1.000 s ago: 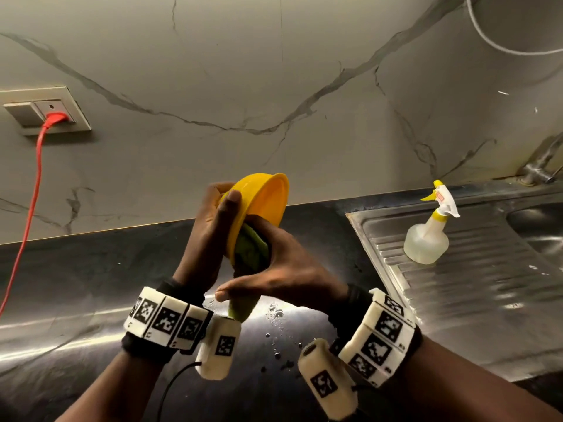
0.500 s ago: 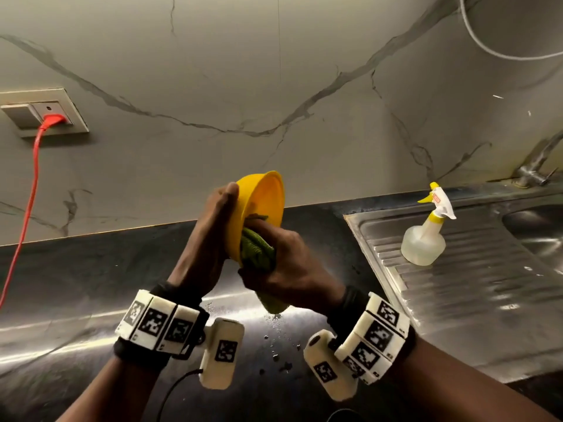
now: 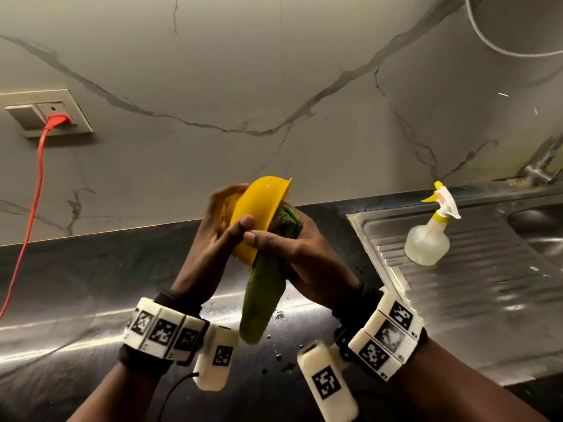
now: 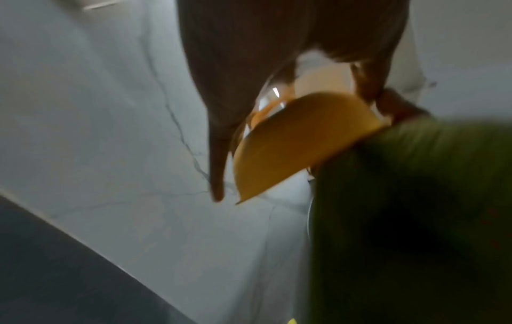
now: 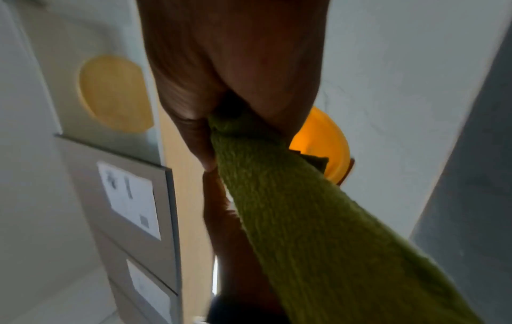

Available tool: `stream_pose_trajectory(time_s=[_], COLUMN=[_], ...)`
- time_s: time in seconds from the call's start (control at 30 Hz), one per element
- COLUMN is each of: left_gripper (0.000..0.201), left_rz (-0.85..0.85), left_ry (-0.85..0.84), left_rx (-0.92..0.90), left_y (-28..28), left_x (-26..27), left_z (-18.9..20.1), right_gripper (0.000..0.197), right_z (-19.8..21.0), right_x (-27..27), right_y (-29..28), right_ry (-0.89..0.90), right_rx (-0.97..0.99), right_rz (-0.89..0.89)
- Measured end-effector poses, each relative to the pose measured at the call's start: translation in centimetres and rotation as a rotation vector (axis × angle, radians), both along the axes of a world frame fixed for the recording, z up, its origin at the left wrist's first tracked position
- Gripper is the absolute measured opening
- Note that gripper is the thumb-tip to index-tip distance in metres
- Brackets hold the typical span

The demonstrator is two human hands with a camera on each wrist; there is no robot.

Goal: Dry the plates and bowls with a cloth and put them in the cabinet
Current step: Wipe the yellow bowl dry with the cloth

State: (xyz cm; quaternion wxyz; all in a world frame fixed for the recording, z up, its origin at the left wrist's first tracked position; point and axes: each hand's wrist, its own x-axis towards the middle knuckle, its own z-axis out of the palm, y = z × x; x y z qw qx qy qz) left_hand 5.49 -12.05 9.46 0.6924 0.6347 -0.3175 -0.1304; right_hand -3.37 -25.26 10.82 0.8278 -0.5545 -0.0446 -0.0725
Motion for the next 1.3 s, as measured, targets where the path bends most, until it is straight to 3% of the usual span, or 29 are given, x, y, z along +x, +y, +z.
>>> stream_pose_trajectory(time_s=[0.07,0.17,0.33,0.47,0.57,0.67,0.73,0.8,0.97,1.1,1.3], left_gripper=[0.087,0.094,0.090,0.085,0.090,0.097,0.111,0.106,0.083,0.083,0.084], left_rz=[-0.060,-0.038,0.025,-0.092,-0.179,-0.163,-0.141,-0.111,-0.029,-0.108,-0.219], left_ry=[0.176,0.212,0.050,0.113,0.174,0.289,0.335,0.351,0.131,0.142,0.233], left_rx=[-0.004,0.020,-0.004,-0.014,0.006,0.039,0.081,0.070,0.058,0.057,0.072], left_y=[0.1,-0.3,-0.1,0.4,0.5,0.0,-0.6,-1.0,-1.0,-0.4,-0.2], left_x=[0.5,0.5,0.1,0.1,0.7,1.1,0.7,0.3,-0.3,-0.5,0.3], left_z=[0.7,1.3,0.3,-0.3,0.0,1.0,1.3,0.9,-0.1,-0.7,-0.1], right_gripper=[0.038,0.048,0.036,0.036,0.040,0.028,0.024,0.028,0.046,0.068,0.044], right_z=[0.1,-0.1,1.2,1.0,0.5,0.5,0.2,-0.1,0.6,0.8,0.7], right_x=[0.0,-0.2,-0.8,-0.6,-0.2,0.0,-0.2,-0.5,-0.9,-0.9,-0.7], right_y=[0.3,1.0,0.6,0.0,-0.3,-0.2,0.2,0.8,0.6,-0.7,-0.7], right_ry=[-0.039,-0.014,0.026,0.120,0.120,0.071,0.073,0.058,0.138,0.333,0.284], right_rx=[-0.151,-0.226,0.036,0.254,0.078,-0.137,-0.170,-0.167,-0.035,0.254,0.265], right_rz=[-0.012,0.007,0.114,0.109,-0.009,-0.075,-0.058,-0.054,-0.061,0.002,-0.044])
